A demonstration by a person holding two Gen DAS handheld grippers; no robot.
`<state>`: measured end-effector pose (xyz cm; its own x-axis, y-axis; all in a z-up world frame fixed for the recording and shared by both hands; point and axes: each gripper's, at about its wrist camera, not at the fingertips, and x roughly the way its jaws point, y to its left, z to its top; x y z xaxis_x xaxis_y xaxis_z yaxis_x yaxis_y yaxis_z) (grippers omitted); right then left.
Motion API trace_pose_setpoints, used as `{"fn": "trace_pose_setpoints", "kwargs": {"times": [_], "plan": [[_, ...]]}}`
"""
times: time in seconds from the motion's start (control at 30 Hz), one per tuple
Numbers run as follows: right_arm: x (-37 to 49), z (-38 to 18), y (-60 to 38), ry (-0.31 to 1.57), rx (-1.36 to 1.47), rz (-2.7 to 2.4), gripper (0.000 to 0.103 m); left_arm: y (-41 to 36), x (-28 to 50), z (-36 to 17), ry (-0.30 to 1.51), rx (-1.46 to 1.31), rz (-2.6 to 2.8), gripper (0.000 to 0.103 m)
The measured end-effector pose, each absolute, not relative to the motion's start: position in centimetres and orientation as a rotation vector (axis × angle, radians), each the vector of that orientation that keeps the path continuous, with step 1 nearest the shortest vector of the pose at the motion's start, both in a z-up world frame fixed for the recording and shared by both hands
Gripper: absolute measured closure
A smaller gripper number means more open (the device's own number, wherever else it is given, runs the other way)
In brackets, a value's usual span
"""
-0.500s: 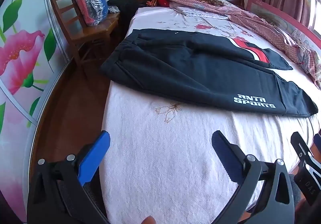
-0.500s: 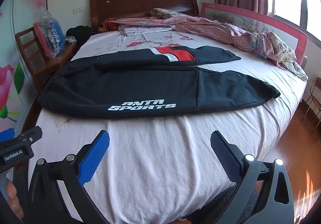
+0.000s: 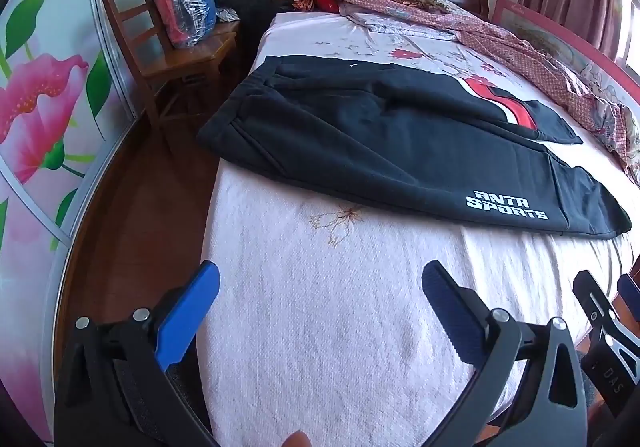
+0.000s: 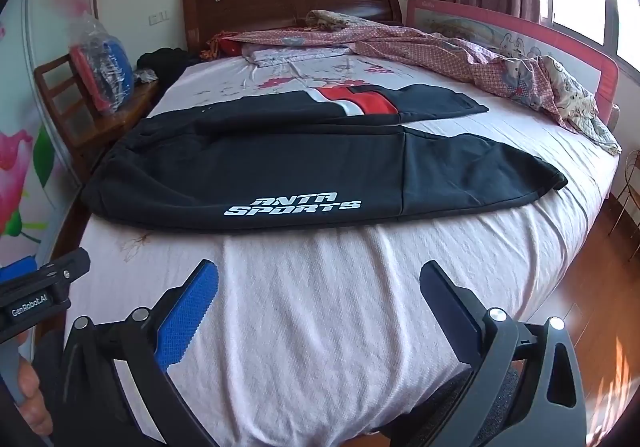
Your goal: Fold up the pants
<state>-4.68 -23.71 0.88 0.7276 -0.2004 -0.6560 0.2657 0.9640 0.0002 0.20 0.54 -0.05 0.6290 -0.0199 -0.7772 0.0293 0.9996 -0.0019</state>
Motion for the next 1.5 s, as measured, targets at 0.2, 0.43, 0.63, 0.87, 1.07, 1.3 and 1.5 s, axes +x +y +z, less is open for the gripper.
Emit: {"fn": "trace_pose_setpoints", "kwargs": {"times": [0.2, 0.43, 0.63, 0.87, 1.07, 1.3, 1.5], "plan": [[-4.7, 0.9, -23.7, 0.715, 0.098, -0.257, 0.003, 0.6, 0.3, 0.0, 0.895, 0.006, -0.03, 0.002], [-4.3, 1.2, -23.6, 0.708, 0.107, -0.258, 0.003, 0.6, 0.4, -0.2, 0.902, -0.002, -0.033, 0.002], [-3.8, 2.0, -23.0, 0.687, 0.092, -0.242, 0.003, 0.2, 0.2, -0.1, 0.897, 0.002, -0.063, 0.002], [-3.5, 2.0, -22.6, 0.691, 0.083, -0.236, 0.003, 0.5, 0.4, -0.1, 0.897, -0.003, -0.037, 0.002], [-3.6, 1.9, -22.7, 0.697, 0.088, -0.231, 0.003, 0.5, 0.4, -0.2, 0.9, -0.003, -0.038, 0.002], [-3.7, 2.0, -22.9, 0.694, 0.093, -0.235, 0.003, 0.5, 0.5, -0.1, 0.898, -0.003, -0.04, 0.002], [-3.7, 2.0, -23.0, 0.696, 0.096, -0.23, 0.003, 0.4, 0.5, -0.1, 0.9, -0.004, -0.04, 0.002]]}}
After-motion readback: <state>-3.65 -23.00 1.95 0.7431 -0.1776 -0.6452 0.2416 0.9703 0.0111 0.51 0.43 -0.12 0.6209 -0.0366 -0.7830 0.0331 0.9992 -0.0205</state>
